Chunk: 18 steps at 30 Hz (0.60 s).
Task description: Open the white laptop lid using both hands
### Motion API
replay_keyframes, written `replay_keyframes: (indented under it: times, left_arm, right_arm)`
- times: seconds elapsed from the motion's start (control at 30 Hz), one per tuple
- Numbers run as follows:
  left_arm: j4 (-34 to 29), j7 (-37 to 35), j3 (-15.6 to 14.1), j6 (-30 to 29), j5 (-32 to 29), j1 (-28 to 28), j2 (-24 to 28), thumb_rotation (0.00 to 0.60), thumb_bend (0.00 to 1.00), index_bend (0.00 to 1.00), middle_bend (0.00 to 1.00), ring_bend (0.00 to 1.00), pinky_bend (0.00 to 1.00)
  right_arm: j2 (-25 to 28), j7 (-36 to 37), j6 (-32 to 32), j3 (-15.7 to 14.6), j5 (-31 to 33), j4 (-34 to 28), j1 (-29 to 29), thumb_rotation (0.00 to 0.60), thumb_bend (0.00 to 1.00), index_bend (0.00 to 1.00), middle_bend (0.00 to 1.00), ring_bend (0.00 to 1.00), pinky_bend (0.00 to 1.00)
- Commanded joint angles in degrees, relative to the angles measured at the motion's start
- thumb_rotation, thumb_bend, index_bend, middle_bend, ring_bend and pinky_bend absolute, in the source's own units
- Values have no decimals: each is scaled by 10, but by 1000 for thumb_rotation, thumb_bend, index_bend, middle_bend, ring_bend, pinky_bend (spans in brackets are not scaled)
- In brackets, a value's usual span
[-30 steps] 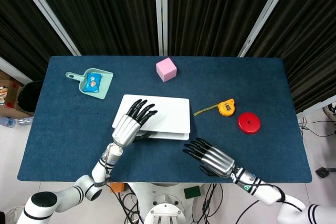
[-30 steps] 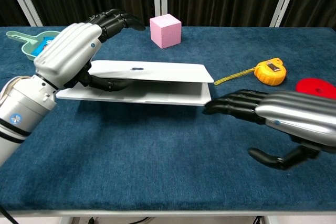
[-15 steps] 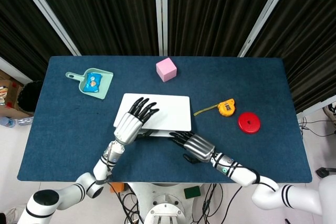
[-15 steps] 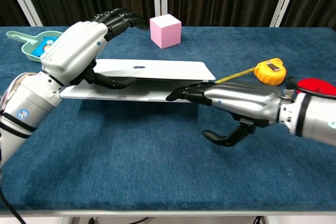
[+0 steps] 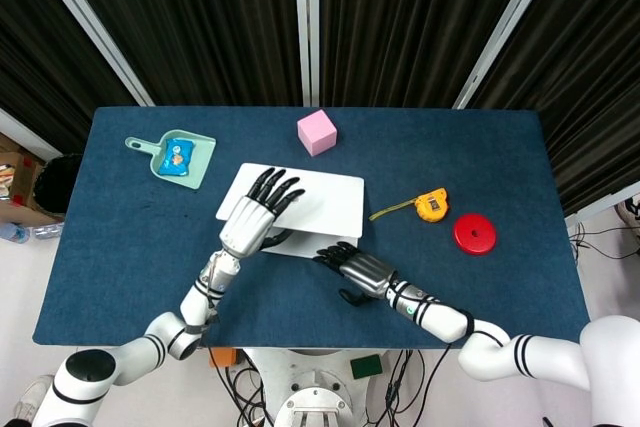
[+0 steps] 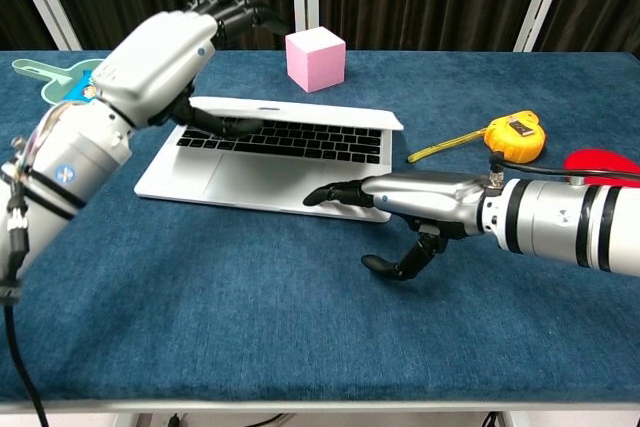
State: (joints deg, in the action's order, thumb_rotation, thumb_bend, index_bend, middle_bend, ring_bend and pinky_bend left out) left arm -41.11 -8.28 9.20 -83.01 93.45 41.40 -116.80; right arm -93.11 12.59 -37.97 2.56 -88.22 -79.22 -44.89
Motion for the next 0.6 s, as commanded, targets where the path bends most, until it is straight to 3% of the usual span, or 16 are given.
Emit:
replay_keyframes:
  times: [0.03,0.6]
  left_arm:
    - [-15,0,22,16,-15,19,16,600,509,214,146,45,86]
    - [-78,45,109,169,-109,114,123,600,511,213,146,40,86]
  right_arm:
    - [-4,5,-3,-3,4,6,-1,600,535,0,0,0,0]
    - [-21,34,-15,0,28,35,-12,600,579,0,0,0,0]
